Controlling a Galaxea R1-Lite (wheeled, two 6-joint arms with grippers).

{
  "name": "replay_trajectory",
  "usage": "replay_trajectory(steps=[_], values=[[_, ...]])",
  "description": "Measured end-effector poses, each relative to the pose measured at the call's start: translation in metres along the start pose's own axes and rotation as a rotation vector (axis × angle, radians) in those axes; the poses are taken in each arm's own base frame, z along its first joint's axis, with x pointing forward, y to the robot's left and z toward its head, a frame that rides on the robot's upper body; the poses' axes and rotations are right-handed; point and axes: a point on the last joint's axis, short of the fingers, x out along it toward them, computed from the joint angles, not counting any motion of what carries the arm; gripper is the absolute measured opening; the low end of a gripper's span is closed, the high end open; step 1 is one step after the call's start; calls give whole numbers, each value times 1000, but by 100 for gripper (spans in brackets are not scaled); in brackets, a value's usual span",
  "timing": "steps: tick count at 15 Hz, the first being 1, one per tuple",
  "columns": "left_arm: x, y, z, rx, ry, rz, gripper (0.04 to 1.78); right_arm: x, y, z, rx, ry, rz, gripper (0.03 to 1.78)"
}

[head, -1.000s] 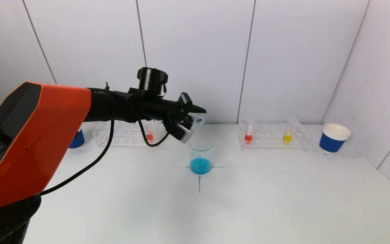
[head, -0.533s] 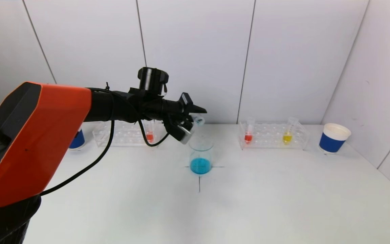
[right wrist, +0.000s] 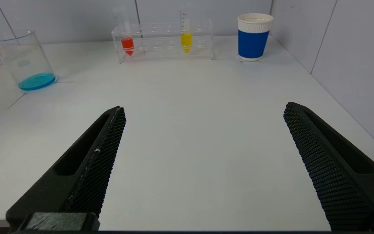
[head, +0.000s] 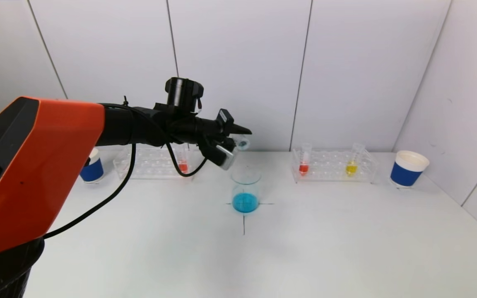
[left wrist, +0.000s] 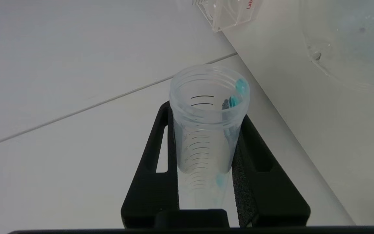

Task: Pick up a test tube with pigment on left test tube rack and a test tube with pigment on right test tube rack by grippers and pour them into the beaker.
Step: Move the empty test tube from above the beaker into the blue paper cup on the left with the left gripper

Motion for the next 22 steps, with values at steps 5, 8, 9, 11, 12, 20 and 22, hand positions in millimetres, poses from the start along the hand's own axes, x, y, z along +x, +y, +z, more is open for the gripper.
replay_trajectory(steps=[5,8,9,11,12,20,22], values=[[-21,25,-3,-368,45,68,47,0,0,0,0,0,0,177],[-43,42,-11,-578,143,148,47,0,0,0,0,0,0,177],[-49,46,-12,-644,167,165,47,0,0,0,0,0,0,177],[-62,55,-14,-792,229,212,47,0,0,0,0,0,0,177],[-69,60,-15,-866,273,244,47,0,0,0,0,0,0,177],[-135,102,-14,-1338,574,641,47,0,0,0,0,0,0,177],[-152,110,-18,-1380,651,750,47,0,0,0,0,0,0,177]])
